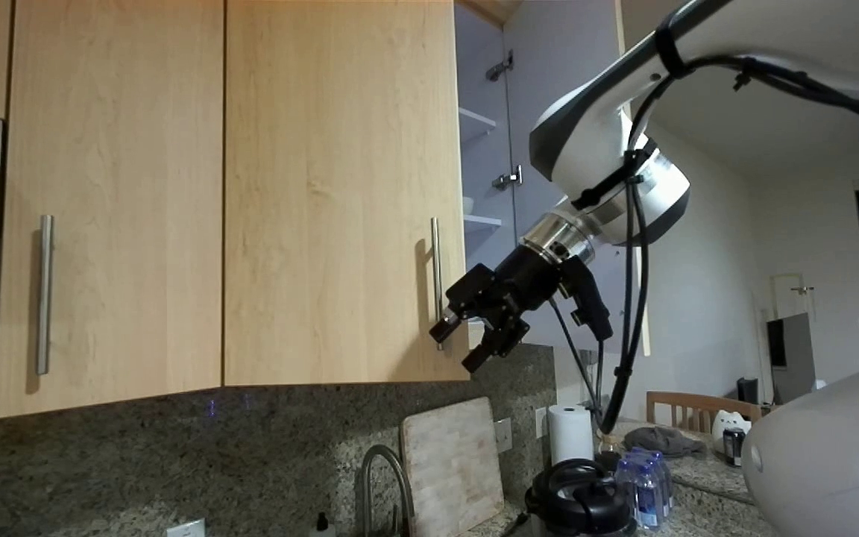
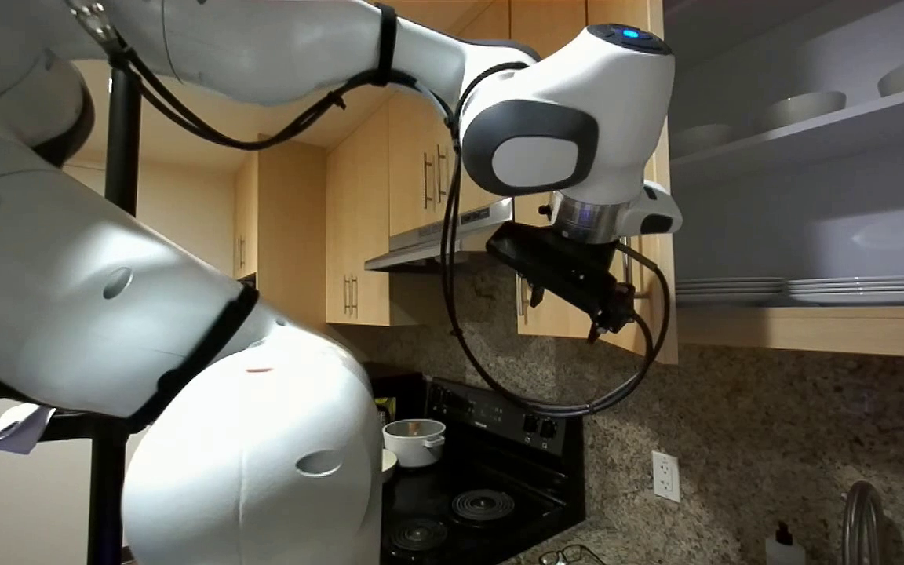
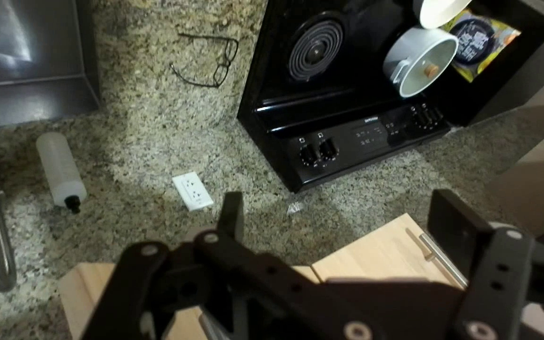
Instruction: Open the cabinet door
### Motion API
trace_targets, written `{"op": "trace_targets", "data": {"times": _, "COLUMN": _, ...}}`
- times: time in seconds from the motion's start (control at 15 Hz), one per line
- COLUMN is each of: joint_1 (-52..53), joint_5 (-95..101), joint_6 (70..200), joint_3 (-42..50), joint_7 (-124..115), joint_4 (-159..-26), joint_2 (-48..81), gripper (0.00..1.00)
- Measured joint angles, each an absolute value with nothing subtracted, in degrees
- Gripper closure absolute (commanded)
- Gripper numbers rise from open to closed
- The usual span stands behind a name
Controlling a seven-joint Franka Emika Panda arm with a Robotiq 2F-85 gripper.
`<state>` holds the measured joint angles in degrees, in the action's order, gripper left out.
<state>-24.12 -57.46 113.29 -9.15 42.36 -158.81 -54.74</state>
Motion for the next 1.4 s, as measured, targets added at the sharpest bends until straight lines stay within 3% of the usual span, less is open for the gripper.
{"op": "trace_targets", "data": {"times": 0.33, "joint_1": -28.02, "joint_5": -54.09, "joint_6": 106.65, "joint_3": -6.92, "joint_7": 40.44, "joint_4": -158.8, "joint_2": -56.89, "gripper": 0.0}}
{"op": "trace_targets", "data": {"times": 0.93, "joint_1": -35.71, "joint_5": -53.66, "joint_6": 106.19, "joint_3": -2.18, "joint_7": 35.33, "joint_4": -158.94, "joint_2": -58.06, "gripper": 0.0}}
{"op": "trace_targets", "data": {"times": 1.4, "joint_1": -28.19, "joint_5": -48.97, "joint_6": 116.72, "joint_3": 10.38, "joint_7": 28.62, "joint_4": -158.54, "joint_2": -57.16, "gripper": 0.0}}
